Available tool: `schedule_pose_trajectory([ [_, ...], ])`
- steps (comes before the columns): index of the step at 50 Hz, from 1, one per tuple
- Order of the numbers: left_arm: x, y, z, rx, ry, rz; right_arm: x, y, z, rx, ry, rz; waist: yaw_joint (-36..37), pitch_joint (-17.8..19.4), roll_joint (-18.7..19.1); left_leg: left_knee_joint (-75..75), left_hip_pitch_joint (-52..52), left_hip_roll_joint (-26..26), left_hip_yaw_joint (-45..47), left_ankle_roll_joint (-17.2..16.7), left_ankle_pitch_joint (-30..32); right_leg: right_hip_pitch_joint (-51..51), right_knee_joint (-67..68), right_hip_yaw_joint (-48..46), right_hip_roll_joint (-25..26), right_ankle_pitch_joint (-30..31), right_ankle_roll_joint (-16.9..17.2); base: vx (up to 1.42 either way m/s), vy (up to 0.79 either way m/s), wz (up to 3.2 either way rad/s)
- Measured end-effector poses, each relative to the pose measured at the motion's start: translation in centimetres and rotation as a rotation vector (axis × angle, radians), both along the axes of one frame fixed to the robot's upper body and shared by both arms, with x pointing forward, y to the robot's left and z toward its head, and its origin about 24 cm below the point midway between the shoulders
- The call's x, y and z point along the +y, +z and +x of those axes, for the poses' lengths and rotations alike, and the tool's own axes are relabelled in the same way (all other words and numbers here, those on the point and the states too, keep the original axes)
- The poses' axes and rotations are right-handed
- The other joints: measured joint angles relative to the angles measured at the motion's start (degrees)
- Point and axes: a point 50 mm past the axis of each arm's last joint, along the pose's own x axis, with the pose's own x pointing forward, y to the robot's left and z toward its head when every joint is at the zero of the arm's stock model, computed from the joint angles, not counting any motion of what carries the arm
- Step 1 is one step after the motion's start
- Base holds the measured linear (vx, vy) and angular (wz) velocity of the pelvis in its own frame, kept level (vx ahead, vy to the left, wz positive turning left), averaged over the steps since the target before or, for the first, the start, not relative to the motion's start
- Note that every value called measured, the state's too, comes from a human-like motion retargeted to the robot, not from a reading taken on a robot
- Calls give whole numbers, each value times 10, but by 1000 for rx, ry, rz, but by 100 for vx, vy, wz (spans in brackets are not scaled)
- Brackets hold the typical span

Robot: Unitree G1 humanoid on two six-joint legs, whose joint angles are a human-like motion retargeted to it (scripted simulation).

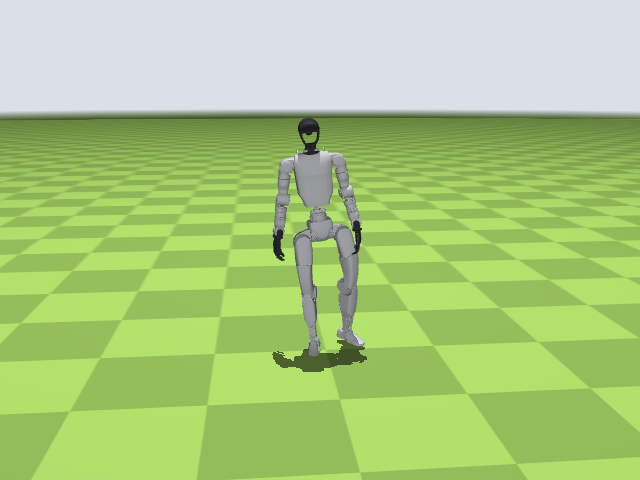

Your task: In place motions

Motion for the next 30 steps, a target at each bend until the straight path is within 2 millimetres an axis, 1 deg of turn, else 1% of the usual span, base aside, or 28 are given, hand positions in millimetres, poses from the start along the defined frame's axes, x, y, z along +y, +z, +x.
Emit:
schedule_pose_trajectory([
  [3, -1, -1, -10, 27, 23, 12, -3, -1, 14, -56, 12, -2, -4, 10, -16, 105, -44, -10, -30, 40, 30, 9, 0, 5, -19, -1, -4, -13, -27, -9],
  [5, -2, -2, -17, 43, 38, 17, -5, 0, 20, -83, 12, -12, 2, 21, -23, 155, -69, -9, -24, 47, 35, 14, 2, 8, -26, -1, -5, -3, -3, -4],
  [8, -5, -2, -32, 77, 60, 25, -10, 1, 23, -78, 17, -26, 15, 30, -16, 142, -122, -24, -44, 46, 7, 19, 5, 6, -19, -3, -8, -7, -10, -3],
  [9, -6, -3, -37, 90, 69, 29, -11, 1, 23, -71, 20, -30, 18, 33, -13, 124, -141, -33, -55, 56, -8, 22, 5, 5, -16, -4, -9, -6, -4, 8],
  [10, -7, -3, -42, 104, 77, 34, -12, 2, 22, -63, 23, -34, 21, 37, -10, 103, -160, -41, -66, 72, -23, 25, 6, 3, -13, -6, -11, -7, -6, 7],
  [13, -10, -2, -58, 150, 111, 46, -15, 3, 20, -45, 27, -44, 40, 53, -13, 22, -210, -64, -73, 144, -76, 37, 6, 3, -17, -9, -13, -4, -2, 0],
  [15, -14, -2, -68, 183, 140, 40, -16, 3, 19, -35, 31, -47, 55, 62, -20, -33, -245, -85, -80, 194, -98, 44, 5, 2, -25, -9, -14, -2, -6, -5],
  [17, -16, -1, -78, 217, 173, 28, -13, 3, 20, -30, 42, -40, 68, 66, -28, -73, -281, -79, -86, 215, -99, 47, 0, -1, -17, -9, -31, -3, -35, -2],
  [20, -19, 0, -90, 266, 218, 8, -9, 1, 27, -41, 58, -26, 77, 67, -32, -115, -335, -60, -84, 215, -91, 42, -5, -15, 1, -12, -59, -4, -35, 13],
  [23, -25, 2, -103, 314, 249, -5, -5, 0, 34, -66, 75, -9, 94, 72, -38, -128, -364, -43, -63, 215, -89, 39, -5, -12, 2, -11, -69, -2, -15, -17],
  [26, -29, 4, -114, 347, 261, -16, -1, -1, 43, -95, 101, 10, 104, 78, -42, -128, -376, -37, -86, 215, -75, 37, -1, -12, 4, -11, -73, -1, -5, -10],
  [30, -31, 7, -126, 383, 260, -22, 6, -3, 50, -121, 143, 34, 108, 78, -48, -114, -356, -43, -99, 215, -75, 36, 5, -5, -4, -10, -64, 3, 12, -11],
])
